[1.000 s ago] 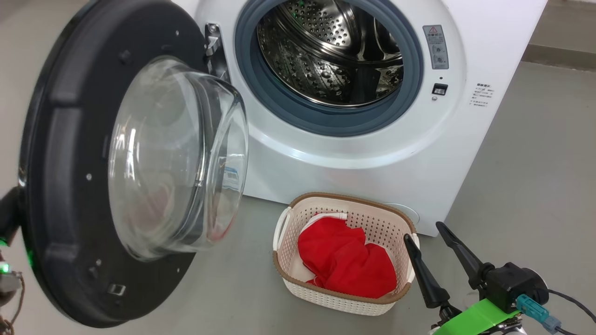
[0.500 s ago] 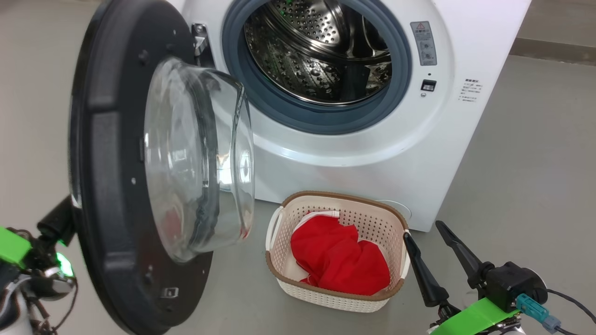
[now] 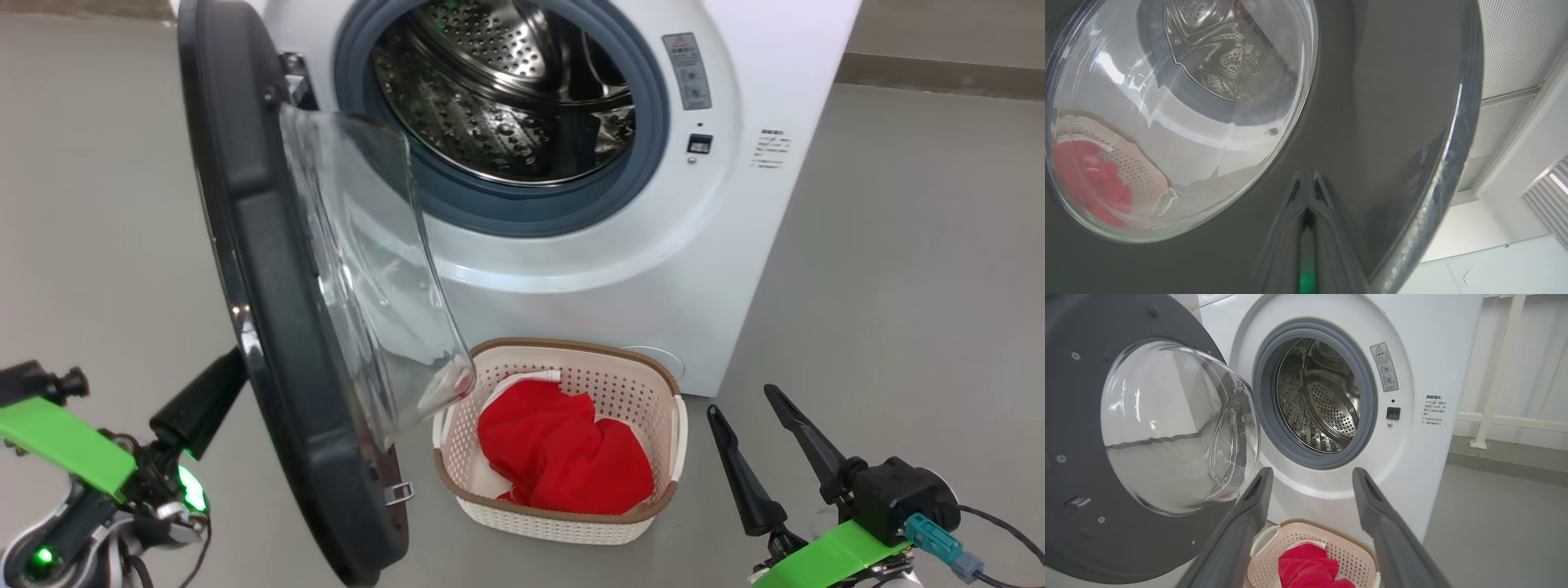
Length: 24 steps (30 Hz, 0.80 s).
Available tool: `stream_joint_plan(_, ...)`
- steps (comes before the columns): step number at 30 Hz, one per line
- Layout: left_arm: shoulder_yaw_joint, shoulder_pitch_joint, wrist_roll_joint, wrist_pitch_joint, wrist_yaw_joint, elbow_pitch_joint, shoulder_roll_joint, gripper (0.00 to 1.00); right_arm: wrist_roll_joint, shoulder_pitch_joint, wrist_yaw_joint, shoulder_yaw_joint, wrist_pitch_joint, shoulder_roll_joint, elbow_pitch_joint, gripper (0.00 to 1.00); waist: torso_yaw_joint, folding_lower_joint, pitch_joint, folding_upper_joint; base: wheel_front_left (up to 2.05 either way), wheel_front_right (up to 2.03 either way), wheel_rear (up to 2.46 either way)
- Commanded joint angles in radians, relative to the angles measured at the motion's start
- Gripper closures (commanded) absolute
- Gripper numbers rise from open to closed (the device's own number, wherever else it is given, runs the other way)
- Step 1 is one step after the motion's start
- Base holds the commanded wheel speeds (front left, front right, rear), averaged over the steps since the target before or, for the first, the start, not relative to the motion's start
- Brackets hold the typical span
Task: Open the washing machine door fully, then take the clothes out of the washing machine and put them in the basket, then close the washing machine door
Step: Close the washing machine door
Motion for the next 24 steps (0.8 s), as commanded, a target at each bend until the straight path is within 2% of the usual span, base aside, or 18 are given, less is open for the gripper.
stream_joint_plan(1, 0.011, -0.006, -0.008, 0.001, 0.002, -0.04, 0.022, 1.0, 0.003, -0.037, 0.005, 0.017, -0.006, -0.004, -0.026, 0.0, -0.013, 0.0, -0.004, 0.0, 0.0, 0.0, 0.0)
stream_joint_plan(12, 0.005, 0.033, -0.005, -0.058, 0.005, -0.074, 0.023, 1.0, 0.004, -0.027, 0.005, 0.015, -0.006, -0.008, -0.021, 0.0, -0.037, 0.0, -0.017, 0.0, 0.0, 0.0, 0.0)
stream_joint_plan(13, 0.008, 0.038, 0.007, -0.07, -0.004, -0.079, 0.026, 0.97, 0.005, -0.026, 0.005, 0.015, -0.006, -0.007, -0.02, 0.0, -0.037, 0.0, -0.018, 0.0, 0.0, 0.0, 0.0)
stream_joint_plan(15, 0.018, 0.049, 0.033, -0.102, -0.039, -0.096, 0.033, 0.39, 0.005, -0.025, 0.005, 0.017, -0.006, -0.007, -0.02, 0.0, -0.039, 0.0, -0.02, 0.0, 0.0, 0.0, 0.0)
stream_joint_plan(16, 0.023, 0.058, 0.058, -0.125, -0.062, -0.106, 0.041, 0.0, 0.006, -0.024, 0.005, 0.018, -0.006, -0.007, -0.02, 0.0, -0.04, 0.0, -0.021, 0.0, 0.0, 0.0, 0.0)
stream_joint_plan(20, 0.037, 0.105, 0.208, -0.267, -0.119, -0.141, 0.072, 0.0, 0.007, -0.02, 0.005, 0.017, -0.006, -0.006, -0.02, 0.0, -0.041, 0.0, -0.026, 0.0, 0.0, 0.0, 0.0)
stream_joint_plan(23, 0.016, 0.149, 0.385, -0.43, -0.137, -0.168, 0.11, 0.0, 0.009, -0.016, 0.005, 0.015, -0.006, -0.006, -0.02, 0.0, -0.037, 0.0, -0.027, 0.0, 0.0, 0.0, 0.0)
stream_joint_plan(24, 0.016, 0.149, 0.385, -0.43, -0.137, -0.168, 0.11, 0.0, 0.009, -0.016, 0.005, 0.015, -0.006, -0.006, -0.02, 0.0, -0.037, 0.0, -0.027, 0.0, 0.0, 0.0, 0.0)
